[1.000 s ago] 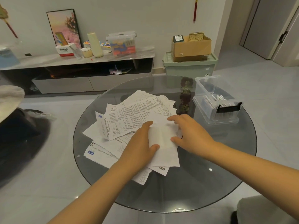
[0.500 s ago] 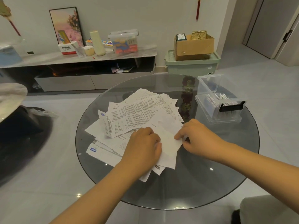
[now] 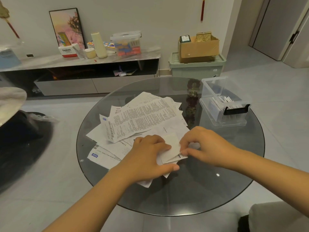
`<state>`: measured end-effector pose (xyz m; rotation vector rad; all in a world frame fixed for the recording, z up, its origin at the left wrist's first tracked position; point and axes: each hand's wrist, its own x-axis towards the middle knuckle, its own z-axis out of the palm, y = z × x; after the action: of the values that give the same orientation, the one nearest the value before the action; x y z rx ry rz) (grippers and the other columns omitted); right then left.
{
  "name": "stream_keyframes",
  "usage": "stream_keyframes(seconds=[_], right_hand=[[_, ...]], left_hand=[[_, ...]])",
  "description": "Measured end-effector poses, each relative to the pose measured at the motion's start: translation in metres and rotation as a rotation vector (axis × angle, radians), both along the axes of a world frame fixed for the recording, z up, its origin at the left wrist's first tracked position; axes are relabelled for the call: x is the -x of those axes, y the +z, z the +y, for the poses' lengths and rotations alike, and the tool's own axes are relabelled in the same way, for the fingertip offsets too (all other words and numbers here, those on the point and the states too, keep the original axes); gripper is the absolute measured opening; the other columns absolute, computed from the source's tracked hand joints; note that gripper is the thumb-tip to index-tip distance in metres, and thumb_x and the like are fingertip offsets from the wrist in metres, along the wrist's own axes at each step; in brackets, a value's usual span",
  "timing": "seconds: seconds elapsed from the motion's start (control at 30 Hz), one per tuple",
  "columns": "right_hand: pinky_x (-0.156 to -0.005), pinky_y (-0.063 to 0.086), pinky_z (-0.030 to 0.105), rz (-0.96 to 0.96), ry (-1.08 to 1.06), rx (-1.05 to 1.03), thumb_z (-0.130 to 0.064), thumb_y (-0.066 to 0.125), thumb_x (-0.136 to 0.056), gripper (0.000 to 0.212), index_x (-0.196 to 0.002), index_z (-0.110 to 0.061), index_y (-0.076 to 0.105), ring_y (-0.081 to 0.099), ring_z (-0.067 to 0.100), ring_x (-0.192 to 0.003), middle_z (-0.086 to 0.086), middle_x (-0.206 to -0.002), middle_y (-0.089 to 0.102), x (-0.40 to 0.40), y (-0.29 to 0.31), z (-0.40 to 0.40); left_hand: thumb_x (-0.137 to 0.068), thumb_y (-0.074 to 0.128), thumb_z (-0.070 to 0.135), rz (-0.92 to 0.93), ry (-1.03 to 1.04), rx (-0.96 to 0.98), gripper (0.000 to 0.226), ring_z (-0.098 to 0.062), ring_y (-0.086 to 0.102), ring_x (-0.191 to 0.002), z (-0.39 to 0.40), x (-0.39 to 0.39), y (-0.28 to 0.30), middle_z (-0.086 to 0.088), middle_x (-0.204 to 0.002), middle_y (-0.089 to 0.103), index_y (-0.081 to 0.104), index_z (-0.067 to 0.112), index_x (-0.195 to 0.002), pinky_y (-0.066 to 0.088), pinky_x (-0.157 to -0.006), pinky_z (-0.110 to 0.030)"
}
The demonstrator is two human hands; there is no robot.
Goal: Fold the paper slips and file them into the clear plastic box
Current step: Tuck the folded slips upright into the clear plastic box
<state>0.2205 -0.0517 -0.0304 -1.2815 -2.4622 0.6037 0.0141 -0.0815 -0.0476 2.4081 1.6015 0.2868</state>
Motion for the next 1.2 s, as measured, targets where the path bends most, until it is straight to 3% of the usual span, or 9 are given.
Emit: stream_keyframes(seconds=[0.13, 0.23, 0.37, 0.47, 0.63, 0.77, 0.97, 1.1, 1.2], right_hand=[[-0.082, 0.046, 0.023, 0.094, -0.052, 0.133, -0.027, 0.065, -0.084, 0.009, -0.078, -0.033, 0.065, 0.058, 0.002, -0.088, -0.015, -0.090, 0.068, 0.003, 0.005, 0.004], [-0.078, 0.047, 0.026, 0.205, -0.107, 0.215, -0.026, 0.061, -0.087, 0.008, -0.082, -0.025, 0.067, 0.063, 0.015, -0.084, -0.002, -0.085, 0.071, 0.009, 0.003, 0.009], [-0.079, 0.048, 0.039, 0.343, -0.192, 0.283, -0.043, 0.051, -0.090, 0.028, -0.088, -0.020, 0.066, 0.062, 0.025, -0.082, 0.011, -0.087, 0.067, 0.017, -0.001, 0.017], [-0.065, 0.045, 0.025, 0.282, -0.189, 0.246, -0.036, 0.065, -0.083, 0.016, -0.095, -0.028, 0.059, 0.054, 0.007, -0.062, -0.005, -0.069, 0.059, 0.021, -0.008, 0.018], [-0.061, 0.039, 0.020, 0.206, -0.226, 0.167, -0.027, 0.069, -0.081, 0.025, -0.102, -0.030, 0.055, 0.049, 0.004, -0.065, -0.007, -0.072, 0.053, 0.030, -0.018, 0.020], [-0.063, 0.035, 0.022, 0.192, -0.236, 0.102, -0.025, 0.064, -0.085, 0.026, -0.109, -0.025, 0.055, 0.046, 0.007, -0.074, -0.005, -0.076, 0.054, 0.032, -0.024, 0.022], [-0.086, 0.034, 0.028, 0.082, -0.266, -0.019, -0.030, 0.056, -0.090, 0.034, -0.123, -0.030, 0.049, 0.042, 0.019, -0.103, -0.007, -0.086, 0.051, 0.037, -0.034, 0.018], [-0.094, 0.025, 0.029, -0.091, -0.243, -0.171, -0.036, 0.046, -0.094, 0.039, -0.132, -0.034, 0.041, 0.035, 0.019, -0.111, -0.005, -0.109, 0.047, 0.038, -0.037, 0.013], [-0.094, 0.018, 0.028, -0.098, -0.242, -0.164, -0.042, 0.045, -0.094, 0.036, -0.130, -0.040, 0.044, 0.031, 0.017, -0.114, -0.005, -0.118, 0.038, 0.034, -0.038, 0.011]], left_hand=[[-0.083, 0.050, 0.064, -0.032, -0.019, -0.006, 0.046, -0.003, 0.039, -0.114, 0.004, -0.001, 0.000, 0.018, -0.121, 0.048, 0.059, 0.038, -0.120, 0.022, -0.095, -0.024], [-0.092, 0.046, 0.049, -0.125, 0.002, -0.018, 0.032, -0.006, 0.052, -0.099, 0.010, 0.000, -0.003, 0.015, -0.106, 0.060, 0.071, 0.028, -0.098, 0.037, -0.088, -0.032], [-0.092, 0.051, 0.039, -0.218, 0.126, 0.010, 0.029, -0.011, 0.052, -0.075, 0.016, -0.004, 0.000, 0.009, -0.082, 0.058, 0.059, 0.021, -0.071, 0.042, -0.069, -0.031], [-0.090, 0.056, 0.038, -0.220, 0.180, -0.015, 0.021, -0.011, 0.051, -0.077, 0.019, -0.007, 0.001, 0.007, -0.087, 0.061, 0.064, 0.019, -0.086, 0.040, -0.070, -0.028], [-0.088, 0.061, 0.036, -0.282, 0.207, -0.020, 0.032, -0.002, 0.046, -0.088, 0.022, -0.007, -0.003, 0.010, -0.114, 0.059, 0.060, 0.025, -0.118, 0.035, -0.080, -0.017], [-0.085, 0.065, 0.037, -0.294, 0.205, 0.007, 0.040, -0.002, 0.045, -0.096, 0.023, -0.006, -0.006, 0.011, -0.114, 0.054, 0.056, 0.026, -0.122, 0.035, -0.085, -0.017], [-0.084, 0.068, 0.026, -0.345, 0.227, -0.001, 0.039, -0.002, 0.042, -0.096, 0.023, -0.010, -0.011, 0.011, -0.108, 0.048, 0.056, 0.023, -0.121, 0.031, -0.084, -0.013], [-0.084, 0.068, 0.024, -0.335, 0.227, -0.008, 0.042, -0.010, 0.043, -0.109, 0.024, -0.012, -0.016, 0.010, -0.110, 0.039, 0.055, 0.022, -0.123, 0.034, -0.096, -0.020], [-0.084, 0.068, 0.026, -0.298, 0.226, -0.065, 0.034, -0.010, 0.036, -0.114, 0.023, -0.010, -0.018, 0.011, -0.107, 0.036, 0.059, 0.024, -0.116, 0.028, -0.098, -0.022]])
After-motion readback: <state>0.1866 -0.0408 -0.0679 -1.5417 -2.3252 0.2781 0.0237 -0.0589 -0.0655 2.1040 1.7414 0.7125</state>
